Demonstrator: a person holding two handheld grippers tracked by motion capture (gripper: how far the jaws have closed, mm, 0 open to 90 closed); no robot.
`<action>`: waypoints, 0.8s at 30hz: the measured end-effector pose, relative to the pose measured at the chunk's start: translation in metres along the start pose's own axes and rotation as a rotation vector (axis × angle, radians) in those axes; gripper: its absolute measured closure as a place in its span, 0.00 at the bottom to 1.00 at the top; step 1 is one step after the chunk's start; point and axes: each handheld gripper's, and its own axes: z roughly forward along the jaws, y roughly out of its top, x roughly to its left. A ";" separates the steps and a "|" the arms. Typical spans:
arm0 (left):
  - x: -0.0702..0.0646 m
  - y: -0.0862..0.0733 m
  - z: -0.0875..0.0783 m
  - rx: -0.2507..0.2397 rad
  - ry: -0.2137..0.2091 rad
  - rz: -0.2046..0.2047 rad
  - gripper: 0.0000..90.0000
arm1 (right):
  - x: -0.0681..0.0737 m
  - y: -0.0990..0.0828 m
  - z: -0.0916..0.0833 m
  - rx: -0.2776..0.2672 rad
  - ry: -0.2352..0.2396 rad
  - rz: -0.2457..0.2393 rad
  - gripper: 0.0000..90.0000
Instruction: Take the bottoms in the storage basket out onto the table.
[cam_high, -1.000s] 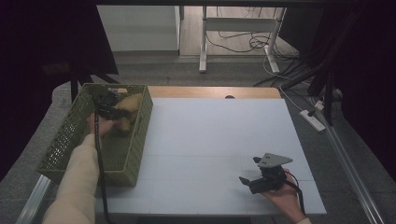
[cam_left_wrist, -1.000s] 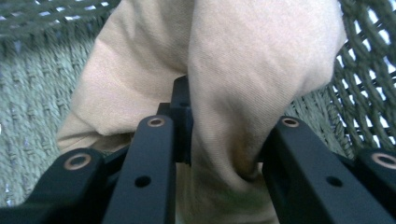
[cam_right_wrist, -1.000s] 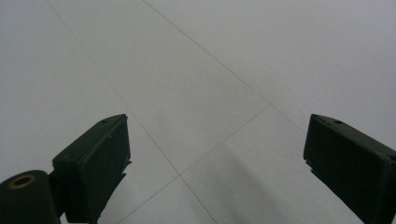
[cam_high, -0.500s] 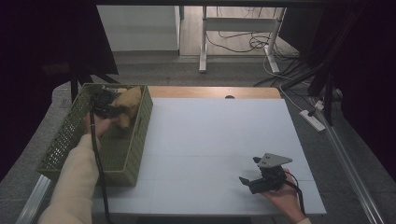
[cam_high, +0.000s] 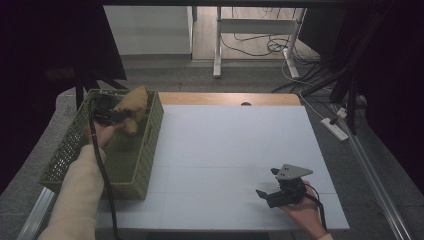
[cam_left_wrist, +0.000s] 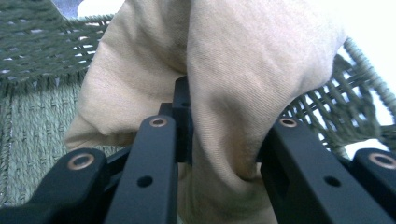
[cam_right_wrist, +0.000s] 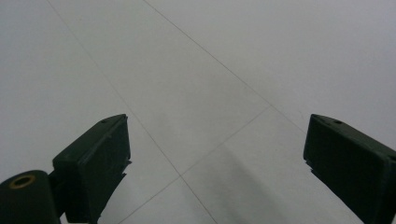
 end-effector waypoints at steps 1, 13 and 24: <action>0.000 0.000 0.000 0.000 0.000 0.000 0.80 | 0.000 0.000 0.000 0.000 0.000 0.000 0.08; -0.002 -0.008 -0.024 -0.079 -0.021 -0.010 0.80 | 0.001 0.000 0.000 0.007 -0.002 -0.005 0.08; -0.007 -0.016 -0.047 -0.148 -0.029 -0.006 0.80 | 0.002 0.001 0.000 0.008 -0.003 -0.008 0.08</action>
